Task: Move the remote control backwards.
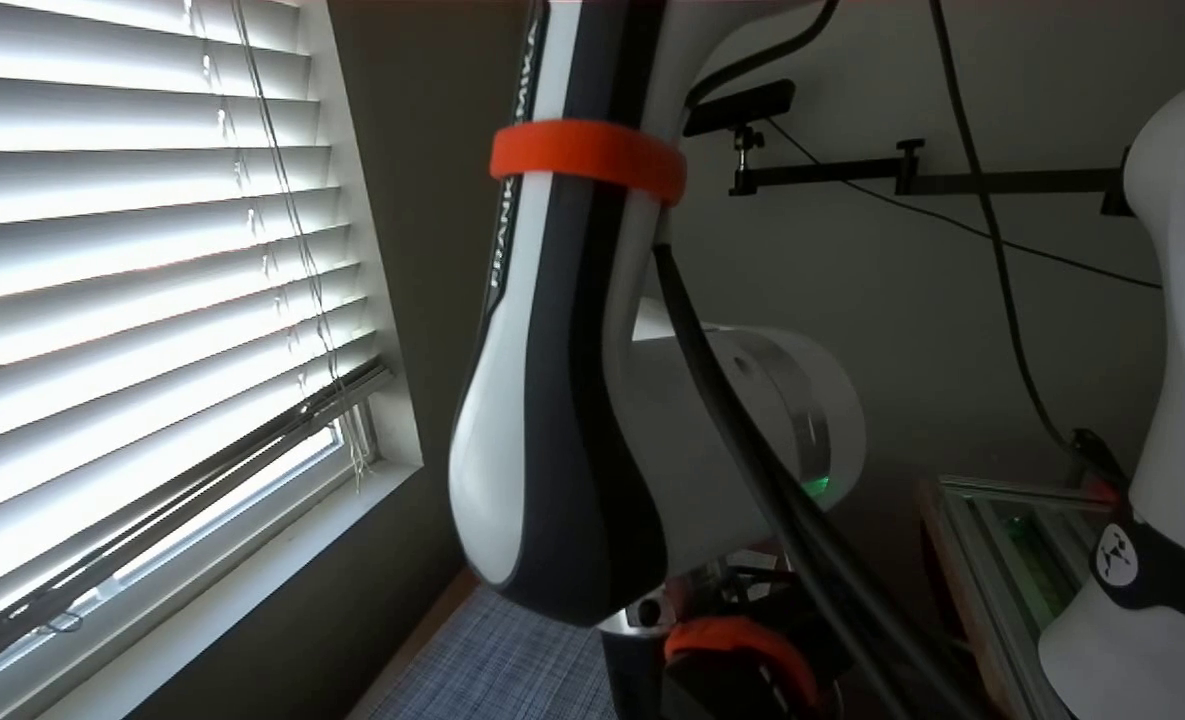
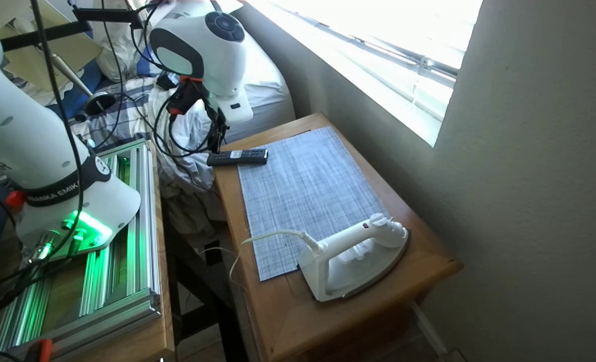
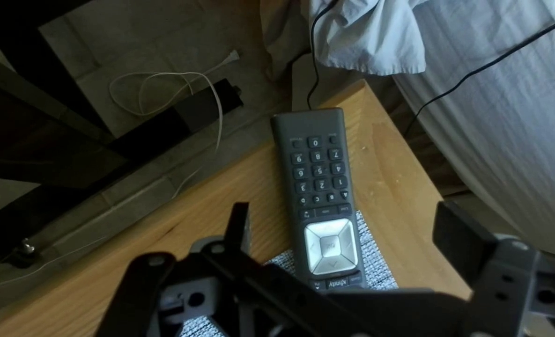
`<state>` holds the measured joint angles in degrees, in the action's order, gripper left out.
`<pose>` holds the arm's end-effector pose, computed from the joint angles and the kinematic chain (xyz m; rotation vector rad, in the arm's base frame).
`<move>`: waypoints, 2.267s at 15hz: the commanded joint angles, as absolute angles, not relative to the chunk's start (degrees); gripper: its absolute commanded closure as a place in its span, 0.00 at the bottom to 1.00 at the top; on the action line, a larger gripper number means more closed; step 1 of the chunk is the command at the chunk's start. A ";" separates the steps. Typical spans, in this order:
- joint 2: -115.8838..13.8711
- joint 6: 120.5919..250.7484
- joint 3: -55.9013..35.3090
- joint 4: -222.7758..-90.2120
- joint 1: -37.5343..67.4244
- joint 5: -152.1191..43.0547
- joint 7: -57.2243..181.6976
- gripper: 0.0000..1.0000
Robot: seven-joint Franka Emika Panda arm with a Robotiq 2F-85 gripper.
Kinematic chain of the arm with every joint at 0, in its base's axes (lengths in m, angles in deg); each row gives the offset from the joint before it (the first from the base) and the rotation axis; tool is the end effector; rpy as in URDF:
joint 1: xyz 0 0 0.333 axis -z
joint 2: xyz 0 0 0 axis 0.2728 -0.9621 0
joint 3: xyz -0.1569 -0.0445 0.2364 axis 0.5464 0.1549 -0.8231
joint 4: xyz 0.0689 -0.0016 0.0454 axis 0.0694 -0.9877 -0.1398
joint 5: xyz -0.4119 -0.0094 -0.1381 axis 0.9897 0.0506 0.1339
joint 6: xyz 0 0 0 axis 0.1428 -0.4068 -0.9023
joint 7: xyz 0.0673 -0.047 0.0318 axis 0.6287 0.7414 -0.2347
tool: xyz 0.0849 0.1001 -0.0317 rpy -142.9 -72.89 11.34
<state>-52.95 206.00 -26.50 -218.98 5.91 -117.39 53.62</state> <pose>0.3082 0.1240 0.0099 -2.6978 0.7939 0.5056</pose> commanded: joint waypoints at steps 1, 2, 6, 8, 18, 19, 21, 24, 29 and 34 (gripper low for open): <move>-54.73 207.04 -26.06 -218.31 5.53 -116.68 54.38 0.00; -56.14 207.85 -26.14 -217.68 5.46 -117.03 53.98 0.00; -60.27 212.88 -28.45 -215.36 5.89 -121.60 49.92 0.00; -62.38 214.80 -30.25 -213.65 6.45 -123.93 47.56 0.00; -71.45 224.07 -31.24 -208.96 3.90 -122.69 47.75 0.13; -72.10 224.58 -31.25 -208.54 3.93 -122.64 47.77 0.12; -73.13 225.28 -31.50 -207.86 4.06 -122.69 47.59 0.15; -73.82 226.13 -31.68 -207.21 4.13 -122.68 47.50 0.43; -72.81 226.50 -32.15 -207.91 4.19 -122.77 47.45 0.69; -66.79 222.98 -33.33 -211.71 5.40 -122.27 46.68 0.69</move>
